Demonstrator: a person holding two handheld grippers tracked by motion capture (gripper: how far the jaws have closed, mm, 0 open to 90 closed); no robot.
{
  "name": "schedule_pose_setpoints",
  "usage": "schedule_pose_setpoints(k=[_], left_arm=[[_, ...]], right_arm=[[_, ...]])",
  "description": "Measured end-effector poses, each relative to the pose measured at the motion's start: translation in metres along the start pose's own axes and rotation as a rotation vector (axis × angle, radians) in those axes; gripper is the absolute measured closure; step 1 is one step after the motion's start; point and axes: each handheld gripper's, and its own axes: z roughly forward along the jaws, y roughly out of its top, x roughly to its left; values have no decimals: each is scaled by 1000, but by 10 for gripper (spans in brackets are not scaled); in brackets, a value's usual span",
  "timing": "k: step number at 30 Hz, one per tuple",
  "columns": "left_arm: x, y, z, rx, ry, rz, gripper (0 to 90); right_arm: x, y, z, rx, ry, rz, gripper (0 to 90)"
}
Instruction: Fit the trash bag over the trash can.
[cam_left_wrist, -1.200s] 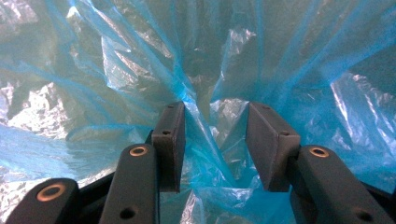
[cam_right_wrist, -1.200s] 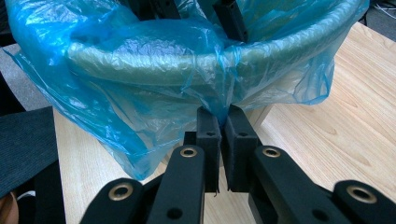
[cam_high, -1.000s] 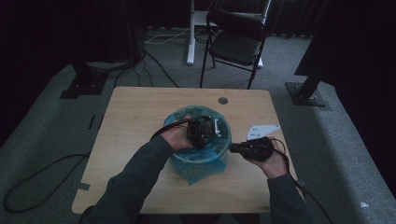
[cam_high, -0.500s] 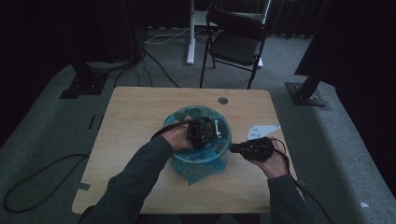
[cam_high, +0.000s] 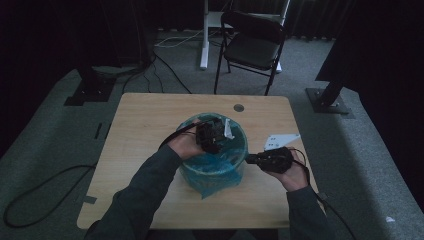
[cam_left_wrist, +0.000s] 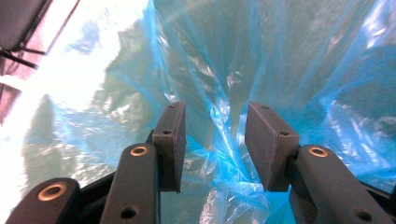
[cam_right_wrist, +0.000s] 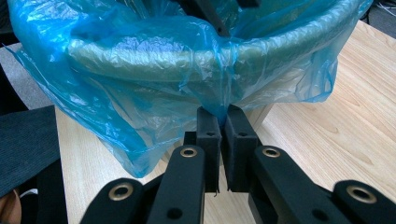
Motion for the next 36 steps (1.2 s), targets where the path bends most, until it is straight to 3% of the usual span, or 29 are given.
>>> schedule_pose_setpoints(k=[7, 8, 9, 11, 12, 18, 27, 30, 36], left_arm=[[7, -7, -12, -61, 29, -47, 581], [8, -11, -17, -95, 44, -71, 582], [8, -11, -17, -95, 44, -71, 586], [9, -19, -23, -151, 53, -99, 586], [9, -19, -23, -151, 53, -99, 587], [12, -37, -40, -264, 102, -163, 588], [19, -54, -51, -328, 146, -240, 586], [21, -63, -55, -382, 159, -296, 586], [23, -77, -57, -433, 196, -368, 586]], right_arm=[[0, 0, -1, -4, -2, -1, 858], [0, 0, -1, -6, -4, -1, 857], [0, 0, -1, -6, -4, -1, 857], [0, 0, -1, -7, -4, 2, 854], [0, 0, -1, -7, -4, 2, 854], [-1, -1, -1, -8, -8, 3, 849], [-1, -1, -1, -10, -12, 6, 841], [-1, -1, -3, -19, -21, 9, 834], [-3, -2, -5, -27, -32, 17, 825]])
